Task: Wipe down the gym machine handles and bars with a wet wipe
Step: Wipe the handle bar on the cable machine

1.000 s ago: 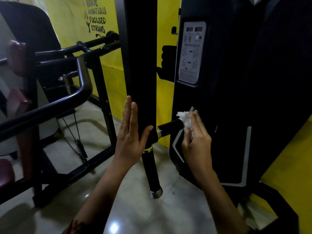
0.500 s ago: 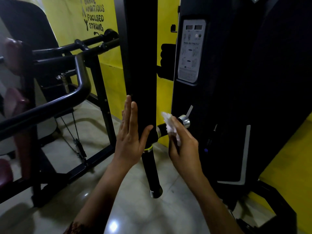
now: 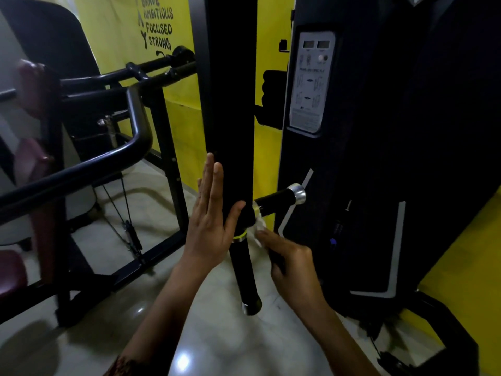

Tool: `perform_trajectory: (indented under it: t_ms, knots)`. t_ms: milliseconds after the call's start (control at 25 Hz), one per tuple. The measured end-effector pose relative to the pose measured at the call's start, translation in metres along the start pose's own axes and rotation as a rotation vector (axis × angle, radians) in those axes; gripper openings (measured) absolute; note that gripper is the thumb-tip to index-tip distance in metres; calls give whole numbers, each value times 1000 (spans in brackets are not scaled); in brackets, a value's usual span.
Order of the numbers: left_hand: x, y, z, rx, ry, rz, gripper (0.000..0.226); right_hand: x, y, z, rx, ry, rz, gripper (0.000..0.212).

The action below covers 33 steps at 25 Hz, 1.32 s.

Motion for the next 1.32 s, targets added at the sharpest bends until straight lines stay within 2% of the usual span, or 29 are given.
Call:
perform_trajectory:
  t_ms: [120,200,320,440,560,680,840,1000,1120,1200,1320]
  knots:
    - [-6,-11,-1,-23,-29,-71,69,-2,-16,-5,7,96,178,57]
    - [-8,-26,-5,-50,-21,-114,67,8,-22,-12,-55,77,236,49]
    - [-6,-55,-12,-49,85,-157,64,46,-32,-11,-154,-71,44,46]
    - [-9,-77,-18,-20,217,-184,68,74,-70,16,-203,-203,-101,54]
    - [-17,-79,-19,-27,251,-156,65,63,-94,24,-212,-204,-13,38]
    - [-17,-67,-18,-86,193,-106,57,50,-67,6,-218,-163,135,34]
    - [-7,-62,-16,-141,-18,-111,47,64,-35,10,-147,-112,85,48]
    - [-3,-63,-20,-179,-92,-66,41,70,-99,57,-184,-251,-19,64]
    - [-1,-63,-17,-189,-124,-40,40,53,-110,55,-200,-227,20,50]
    - [1,-62,-16,-187,-100,-26,39,49,-77,33,-233,-212,94,45]
    - [0,-63,-16,-169,-63,-25,39,61,-32,9,-269,-180,82,45]
Point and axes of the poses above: each hand's wrist, its own y-axis towards the middle knuckle, its own x-axis out of the palm, z = x × y, the point moved 2 cm from there along y, towards the middle knuckle, and after that the axes turned 3 degrees about -z, right-handed, at the moved point
